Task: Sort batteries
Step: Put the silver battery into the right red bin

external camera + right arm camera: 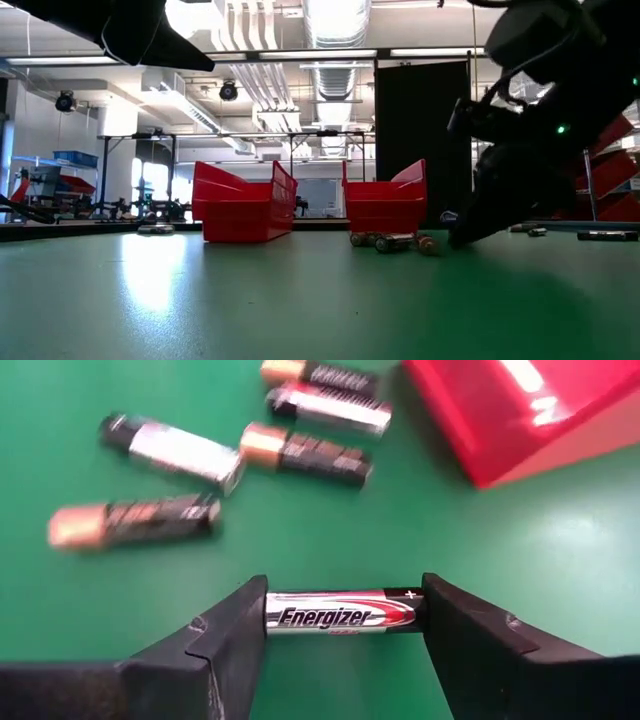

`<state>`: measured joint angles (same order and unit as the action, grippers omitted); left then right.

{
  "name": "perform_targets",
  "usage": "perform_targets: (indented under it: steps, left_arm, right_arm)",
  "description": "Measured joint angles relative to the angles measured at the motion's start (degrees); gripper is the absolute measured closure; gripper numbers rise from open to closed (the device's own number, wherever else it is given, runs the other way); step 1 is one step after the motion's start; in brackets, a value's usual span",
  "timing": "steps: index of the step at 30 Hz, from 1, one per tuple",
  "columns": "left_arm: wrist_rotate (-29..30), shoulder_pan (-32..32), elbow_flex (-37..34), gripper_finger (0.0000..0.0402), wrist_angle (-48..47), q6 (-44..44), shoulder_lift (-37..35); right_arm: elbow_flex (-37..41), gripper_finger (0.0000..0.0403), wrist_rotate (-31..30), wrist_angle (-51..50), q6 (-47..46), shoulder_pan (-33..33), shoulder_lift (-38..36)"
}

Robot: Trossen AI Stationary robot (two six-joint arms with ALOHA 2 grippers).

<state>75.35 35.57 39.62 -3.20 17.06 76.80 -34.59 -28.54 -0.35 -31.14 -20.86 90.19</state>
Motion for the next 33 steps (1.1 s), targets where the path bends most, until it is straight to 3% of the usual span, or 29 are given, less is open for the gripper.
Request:
perform_targets:
  steps: [3,9,15,24,33]
  left_arm:
    - [0.01,0.00,0.00,0.0393,-0.12,0.00,-0.01]
    - [-0.01,0.00,0.00,0.0393,-0.79,-0.01,-0.01]
    - [0.01,0.00,0.00,0.0393,-0.79,0.00,-0.01]
    - [0.06,-0.06,0.00,0.0393,-0.46,0.81,-0.01]
    - [0.18,-0.07,0.00,0.0393,0.69,0.90,-0.01]
  right_arm:
    - [-2.02,0.0174,3.84,-5.92,0.14,-0.13,-2.45]
    - [-4.38,0.0173,12.00,-7.73,1.40,-0.24,-4.95]
    - [-8.45,0.0173,15.46,-9.47,5.15,-0.26,-4.84]
    - [-21.95,0.0175,14.45,-22.19,12.26,0.76,-4.30]
    - [-37.76,0.0175,13.70,-37.81,21.98,6.38,2.10]
